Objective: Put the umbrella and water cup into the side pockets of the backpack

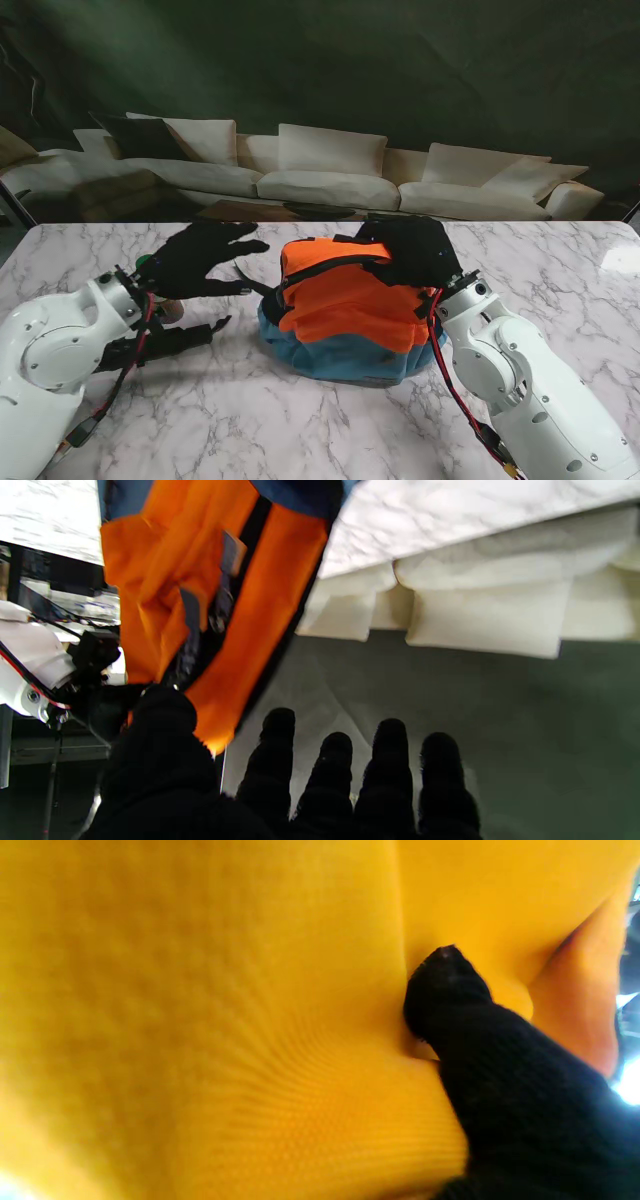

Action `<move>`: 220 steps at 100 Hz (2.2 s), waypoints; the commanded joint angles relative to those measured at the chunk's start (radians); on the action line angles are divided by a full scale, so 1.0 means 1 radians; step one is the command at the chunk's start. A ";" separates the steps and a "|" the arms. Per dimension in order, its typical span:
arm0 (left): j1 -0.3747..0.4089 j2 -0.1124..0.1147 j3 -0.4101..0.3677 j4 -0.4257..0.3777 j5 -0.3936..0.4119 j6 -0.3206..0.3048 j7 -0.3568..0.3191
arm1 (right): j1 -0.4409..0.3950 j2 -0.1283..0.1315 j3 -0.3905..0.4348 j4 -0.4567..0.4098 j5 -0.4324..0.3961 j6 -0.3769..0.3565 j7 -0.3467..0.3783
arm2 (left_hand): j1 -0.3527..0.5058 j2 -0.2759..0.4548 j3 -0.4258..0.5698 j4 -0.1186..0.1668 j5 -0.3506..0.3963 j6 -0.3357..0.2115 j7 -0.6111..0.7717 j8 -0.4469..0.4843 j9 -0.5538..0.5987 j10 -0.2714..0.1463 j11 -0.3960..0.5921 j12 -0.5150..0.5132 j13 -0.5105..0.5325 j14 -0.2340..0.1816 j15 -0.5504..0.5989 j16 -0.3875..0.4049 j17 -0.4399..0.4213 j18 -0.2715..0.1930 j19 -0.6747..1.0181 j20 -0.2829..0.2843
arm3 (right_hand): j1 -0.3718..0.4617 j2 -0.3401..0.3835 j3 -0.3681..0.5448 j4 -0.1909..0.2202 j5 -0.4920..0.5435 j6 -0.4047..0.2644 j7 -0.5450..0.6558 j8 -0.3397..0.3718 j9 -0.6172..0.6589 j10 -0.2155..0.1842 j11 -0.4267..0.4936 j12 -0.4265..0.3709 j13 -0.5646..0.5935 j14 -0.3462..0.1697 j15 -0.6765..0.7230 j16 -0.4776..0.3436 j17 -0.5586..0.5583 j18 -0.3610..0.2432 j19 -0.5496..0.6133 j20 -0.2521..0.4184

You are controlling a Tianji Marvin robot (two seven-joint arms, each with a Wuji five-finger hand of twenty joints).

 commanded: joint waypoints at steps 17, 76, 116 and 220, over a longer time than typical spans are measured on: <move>0.069 -0.002 -0.161 -0.029 0.016 0.005 0.079 | 0.004 0.002 -0.008 0.003 0.000 0.010 0.020 | -0.060 0.058 -0.023 -0.018 -0.145 0.068 -0.089 -0.082 -0.110 0.039 -0.045 -0.063 -0.089 0.053 -0.044 -0.073 -0.026 -0.040 -0.078 -0.068 | 0.133 0.137 0.092 0.046 0.065 -0.188 0.132 0.060 0.005 -0.038 0.000 0.005 0.058 -0.037 0.032 0.021 -0.007 -0.043 0.004 0.008; 0.165 -0.011 -0.372 0.129 0.122 0.032 0.220 | 0.015 0.005 -0.018 0.007 0.000 0.023 0.045 | -0.239 -0.016 -0.032 -0.028 -0.271 0.110 -0.131 -0.164 -0.283 0.071 -0.072 -0.180 -0.149 -0.022 -0.068 -0.130 -0.037 -0.102 -0.164 -0.112 | 0.134 0.138 0.092 0.046 0.067 -0.187 0.132 0.062 0.003 -0.037 0.001 0.004 0.058 -0.034 0.024 0.021 -0.015 -0.038 -0.001 0.010; 0.170 0.009 -0.360 0.255 0.190 0.157 0.182 | 0.025 0.005 -0.036 0.021 0.002 0.039 0.048 | -0.254 -0.188 -0.020 -0.024 -0.285 0.039 -0.132 -0.203 -0.267 0.040 -0.070 -0.179 -0.149 -0.034 -0.071 -0.140 -0.030 -0.112 -0.207 -0.122 | 0.134 0.138 0.093 0.047 0.066 -0.186 0.132 0.064 0.002 -0.036 0.002 0.004 0.058 -0.032 0.019 0.021 -0.019 -0.035 -0.004 0.012; 0.025 0.032 -0.100 0.517 0.229 0.372 0.152 | 0.013 0.004 -0.037 0.026 -0.003 0.056 0.033 | -0.200 -0.228 -0.015 -0.029 -0.285 -0.003 -0.154 -0.377 -0.291 0.001 -0.069 -0.173 -0.159 -0.065 -0.059 -0.125 -0.042 -0.143 -0.173 -0.099 | 0.134 0.138 0.093 0.047 0.066 -0.187 0.131 0.064 0.001 -0.039 0.000 0.003 0.058 -0.030 0.007 0.022 -0.027 -0.028 -0.012 0.015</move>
